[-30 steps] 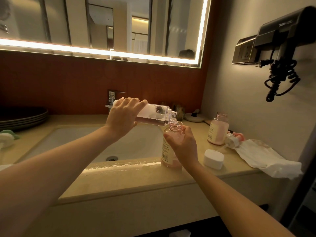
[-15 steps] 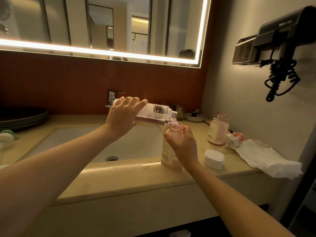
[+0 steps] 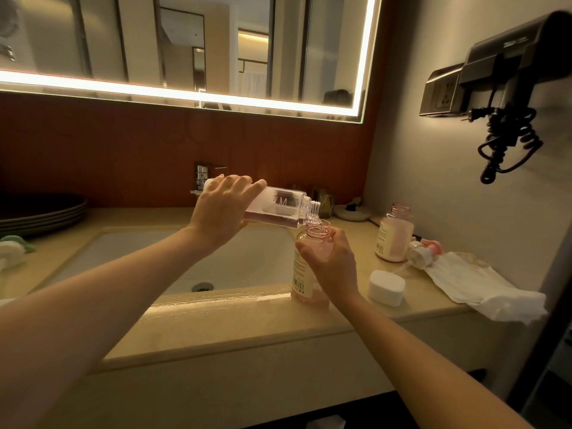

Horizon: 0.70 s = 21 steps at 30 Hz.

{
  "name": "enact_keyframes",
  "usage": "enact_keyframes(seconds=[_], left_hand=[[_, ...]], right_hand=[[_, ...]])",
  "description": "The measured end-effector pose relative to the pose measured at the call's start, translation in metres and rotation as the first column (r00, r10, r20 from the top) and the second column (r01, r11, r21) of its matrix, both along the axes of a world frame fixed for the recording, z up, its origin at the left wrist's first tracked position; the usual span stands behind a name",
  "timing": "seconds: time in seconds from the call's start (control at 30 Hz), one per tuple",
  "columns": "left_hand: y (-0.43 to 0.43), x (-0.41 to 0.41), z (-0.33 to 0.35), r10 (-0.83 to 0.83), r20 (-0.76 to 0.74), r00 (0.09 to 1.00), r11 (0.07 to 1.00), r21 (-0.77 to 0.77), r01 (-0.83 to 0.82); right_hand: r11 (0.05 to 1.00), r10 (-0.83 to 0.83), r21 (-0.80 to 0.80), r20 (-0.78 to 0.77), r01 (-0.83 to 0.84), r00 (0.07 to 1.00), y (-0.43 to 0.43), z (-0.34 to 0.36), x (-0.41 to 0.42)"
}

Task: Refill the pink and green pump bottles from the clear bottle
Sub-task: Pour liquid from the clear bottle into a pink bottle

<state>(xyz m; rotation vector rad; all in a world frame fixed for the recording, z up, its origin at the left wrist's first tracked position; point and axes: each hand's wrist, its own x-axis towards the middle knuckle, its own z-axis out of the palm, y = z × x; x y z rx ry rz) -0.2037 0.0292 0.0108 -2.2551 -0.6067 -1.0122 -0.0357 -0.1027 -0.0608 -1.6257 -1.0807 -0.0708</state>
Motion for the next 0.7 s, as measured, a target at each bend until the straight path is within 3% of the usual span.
enact_keyframes(seconds=[0.47, 0.7], left_hand=[[-0.002, 0.000, -0.001, 0.001, 0.007, 1.000, 1.000, -0.029, 0.000], [-0.014, -0.001, -0.010, -0.009, 0.060, 0.998, 0.983, -0.184, 0.020]], right_hand=[[1.000, 0.003, 0.011, 0.011, -0.003, 1.000, -0.001, 0.001, 0.000], [0.997, 0.077, -0.016, 0.047, -0.077, 0.996, -0.008, 0.005, 0.007]])
